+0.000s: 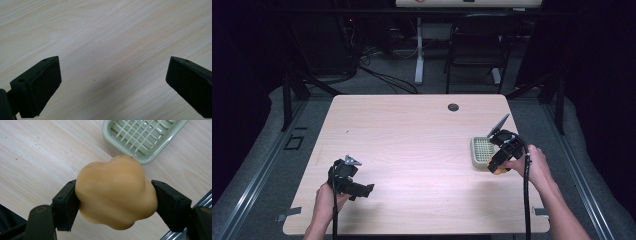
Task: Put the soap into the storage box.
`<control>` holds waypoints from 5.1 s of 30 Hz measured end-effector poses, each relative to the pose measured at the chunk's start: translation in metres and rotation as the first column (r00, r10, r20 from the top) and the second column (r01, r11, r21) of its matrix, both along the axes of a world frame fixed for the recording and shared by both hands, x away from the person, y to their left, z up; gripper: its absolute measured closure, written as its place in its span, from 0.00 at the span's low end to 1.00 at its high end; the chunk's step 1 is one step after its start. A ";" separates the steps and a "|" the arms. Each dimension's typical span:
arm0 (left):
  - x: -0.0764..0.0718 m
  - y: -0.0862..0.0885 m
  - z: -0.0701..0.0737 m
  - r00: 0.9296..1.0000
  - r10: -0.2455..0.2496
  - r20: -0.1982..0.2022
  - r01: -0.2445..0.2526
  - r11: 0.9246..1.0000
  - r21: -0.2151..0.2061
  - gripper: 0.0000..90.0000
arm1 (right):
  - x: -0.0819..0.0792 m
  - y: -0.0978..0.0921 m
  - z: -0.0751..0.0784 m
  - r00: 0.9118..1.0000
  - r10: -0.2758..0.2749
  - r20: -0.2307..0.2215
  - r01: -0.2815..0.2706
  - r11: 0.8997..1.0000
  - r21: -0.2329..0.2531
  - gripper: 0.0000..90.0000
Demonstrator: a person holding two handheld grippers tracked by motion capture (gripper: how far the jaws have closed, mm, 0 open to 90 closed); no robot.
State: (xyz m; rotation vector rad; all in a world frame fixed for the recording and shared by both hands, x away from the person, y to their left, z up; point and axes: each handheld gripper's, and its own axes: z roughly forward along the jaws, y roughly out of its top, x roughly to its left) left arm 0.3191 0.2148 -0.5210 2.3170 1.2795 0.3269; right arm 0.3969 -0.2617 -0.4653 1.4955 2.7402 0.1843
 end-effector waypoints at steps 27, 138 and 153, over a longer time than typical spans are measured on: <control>-0.002 0.002 -0.002 1.000 0.007 -0.004 -0.007 1.000 -0.003 0.00 | 0.041 0.003 0.000 0.999 -0.031 0.010 0.031 1.000 0.000 0.30; -0.004 0.000 0.001 1.000 -0.003 0.010 0.003 1.000 0.016 0.00 | 0.060 0.021 -0.008 0.998 -0.011 0.069 0.009 0.999 0.037 0.01; -0.005 -0.001 0.001 1.000 -0.005 0.016 0.005 1.000 0.018 0.00 | 0.020 0.029 -0.004 0.993 0.062 0.097 -0.065 0.998 0.021 0.00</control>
